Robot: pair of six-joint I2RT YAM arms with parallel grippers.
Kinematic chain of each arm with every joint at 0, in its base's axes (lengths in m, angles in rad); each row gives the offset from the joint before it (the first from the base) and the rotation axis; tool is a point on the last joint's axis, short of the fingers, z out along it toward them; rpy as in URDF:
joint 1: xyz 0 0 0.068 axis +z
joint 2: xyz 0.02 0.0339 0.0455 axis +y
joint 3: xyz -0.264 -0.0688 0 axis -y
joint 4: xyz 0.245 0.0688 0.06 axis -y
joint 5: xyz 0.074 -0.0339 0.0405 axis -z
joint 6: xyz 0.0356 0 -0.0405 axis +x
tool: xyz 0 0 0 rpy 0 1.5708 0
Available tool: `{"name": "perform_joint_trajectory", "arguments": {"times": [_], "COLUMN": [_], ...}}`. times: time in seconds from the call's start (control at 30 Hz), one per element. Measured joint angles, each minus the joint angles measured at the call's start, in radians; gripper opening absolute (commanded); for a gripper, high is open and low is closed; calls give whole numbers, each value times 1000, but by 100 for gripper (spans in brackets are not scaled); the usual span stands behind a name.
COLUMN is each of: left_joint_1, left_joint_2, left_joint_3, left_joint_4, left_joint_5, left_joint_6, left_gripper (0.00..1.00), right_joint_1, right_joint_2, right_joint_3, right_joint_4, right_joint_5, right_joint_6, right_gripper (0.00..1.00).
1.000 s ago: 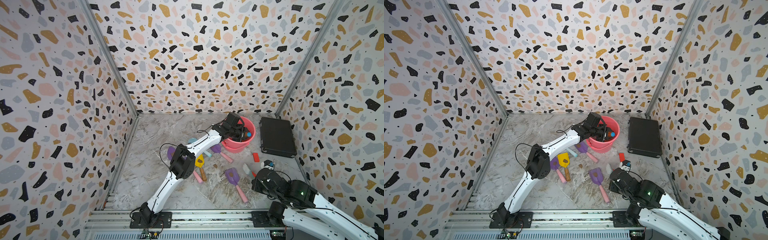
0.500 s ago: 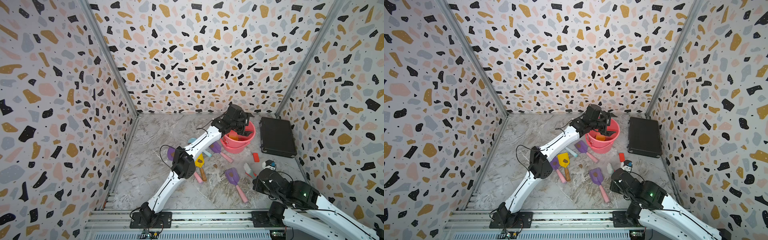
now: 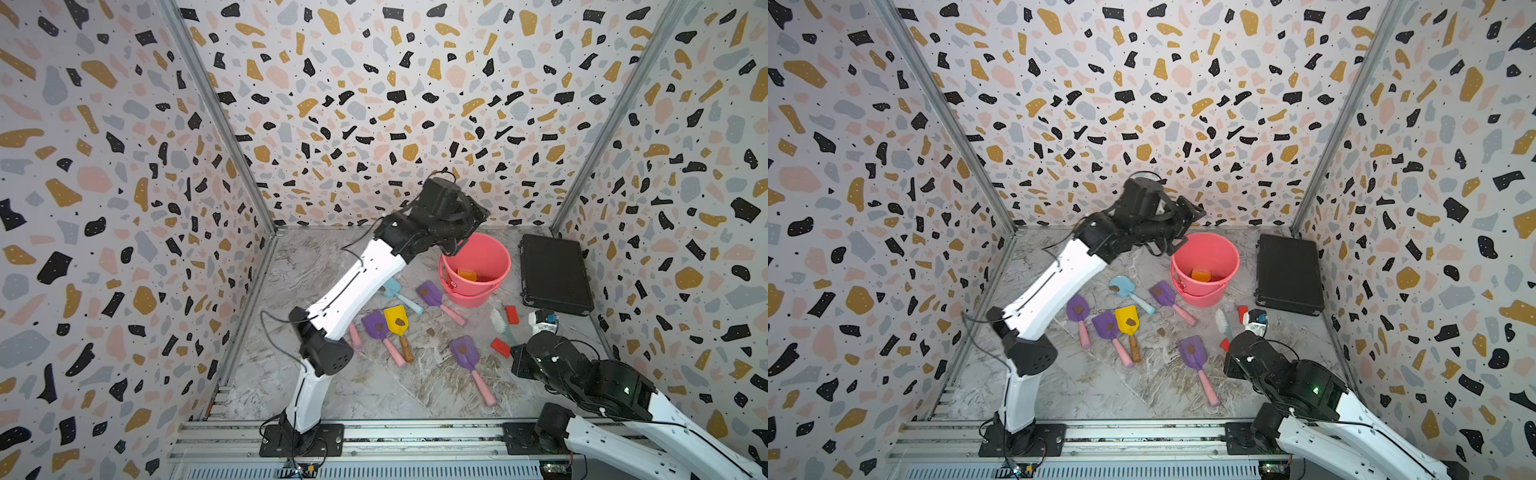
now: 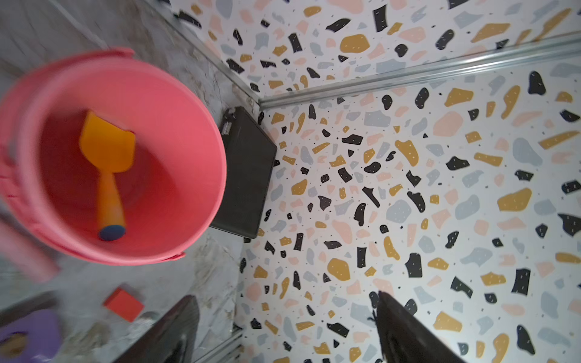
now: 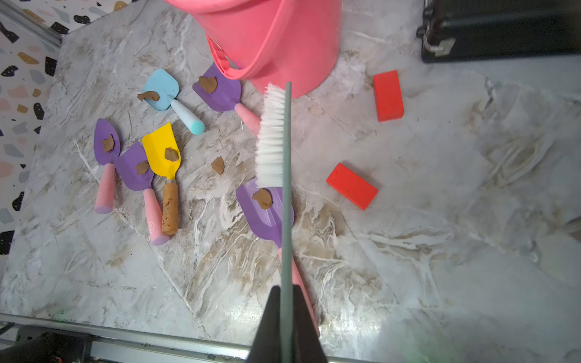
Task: Brush the soil off the hand trowel and place it into the bucket
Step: Pick up the hand trowel from the center of the board.
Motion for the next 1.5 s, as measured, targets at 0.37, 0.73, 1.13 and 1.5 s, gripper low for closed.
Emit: {"name": "perform_joint_trajectory", "arguments": {"times": [0.37,0.73,1.13,1.5], "left_joint_1": [133,479,488,488], "left_joint_2": [-591,-797,-664,-522], "left_joint_3": [-737,-1191,-1433,-1531], "left_joint_4": [-280,-408,-188,61], "left_joint_5": [-294,-280,-136,-33], "left_joint_6": [317,490,491,483], "left_gripper": [67,57,55,55], "right_joint_1": [0,0,-7,-12], "right_joint_2": [151,327,366,385], "right_joint_3": [47,56,55,40], "right_joint_4": [238,468,537,561], "right_joint_5": [-215,-294,-327,-369], "right_joint_6": [-436,-505,-435,-392], "right_gripper": [0,0,0,0]}}
